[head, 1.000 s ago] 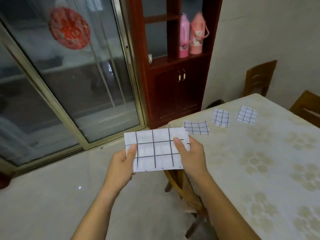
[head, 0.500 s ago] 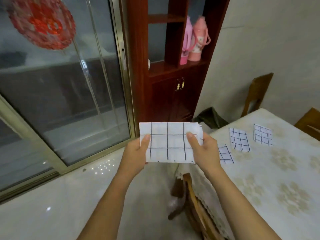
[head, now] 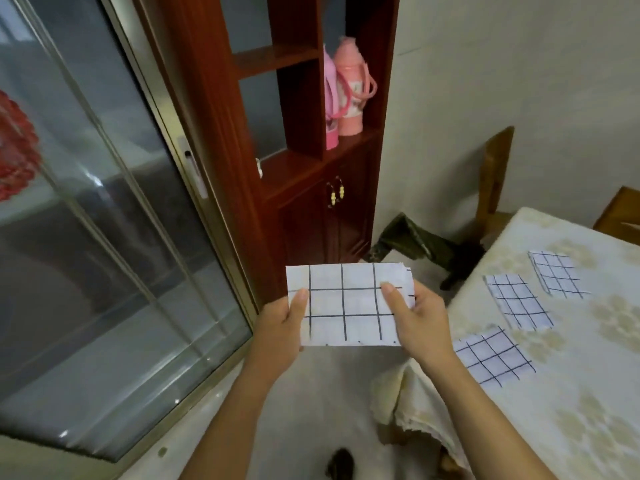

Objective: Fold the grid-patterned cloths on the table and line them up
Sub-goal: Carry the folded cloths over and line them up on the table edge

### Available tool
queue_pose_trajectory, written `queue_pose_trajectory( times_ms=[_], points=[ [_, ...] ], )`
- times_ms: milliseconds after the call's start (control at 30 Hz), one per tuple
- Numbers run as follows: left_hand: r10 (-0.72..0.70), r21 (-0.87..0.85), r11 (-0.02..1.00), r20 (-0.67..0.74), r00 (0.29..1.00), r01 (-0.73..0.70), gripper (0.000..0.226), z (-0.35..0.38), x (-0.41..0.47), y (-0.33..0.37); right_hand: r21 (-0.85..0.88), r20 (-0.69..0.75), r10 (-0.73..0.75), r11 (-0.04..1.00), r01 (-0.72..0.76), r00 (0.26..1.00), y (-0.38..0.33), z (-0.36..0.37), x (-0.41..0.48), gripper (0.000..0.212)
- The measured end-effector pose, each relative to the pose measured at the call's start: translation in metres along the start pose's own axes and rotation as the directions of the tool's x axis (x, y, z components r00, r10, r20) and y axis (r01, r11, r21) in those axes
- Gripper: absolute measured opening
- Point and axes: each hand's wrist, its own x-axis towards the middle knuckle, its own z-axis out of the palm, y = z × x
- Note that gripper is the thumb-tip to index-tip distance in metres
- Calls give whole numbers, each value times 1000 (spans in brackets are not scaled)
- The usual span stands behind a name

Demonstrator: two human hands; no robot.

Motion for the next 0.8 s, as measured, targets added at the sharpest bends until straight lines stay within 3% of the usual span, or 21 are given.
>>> queue_pose_trajectory(
  times_ms=[233,333,500,633,800],
  points=[
    [93,54,994,12,996,-93,35,-33,144,29,80,17,-19,997,18,1000,-17,61,128,12],
    [156,61,986,31,987,-157,39,-21,197,36,77,-47,-34,996,38,998,-25,61,174,15],
    [151,61,983,249,957,-171,31,33,267,42,22,-212,53,999,-50,976,17,35,213,18],
    [153,31,982,437,886,-185,28,84,327,47,49,-390,179,984,-174,903,50,18,240,23],
    [186,-75,982,512,839,-172,30,126,411,52,1,-483,191,976,-218,854,59,18,303,23]
  ],
)
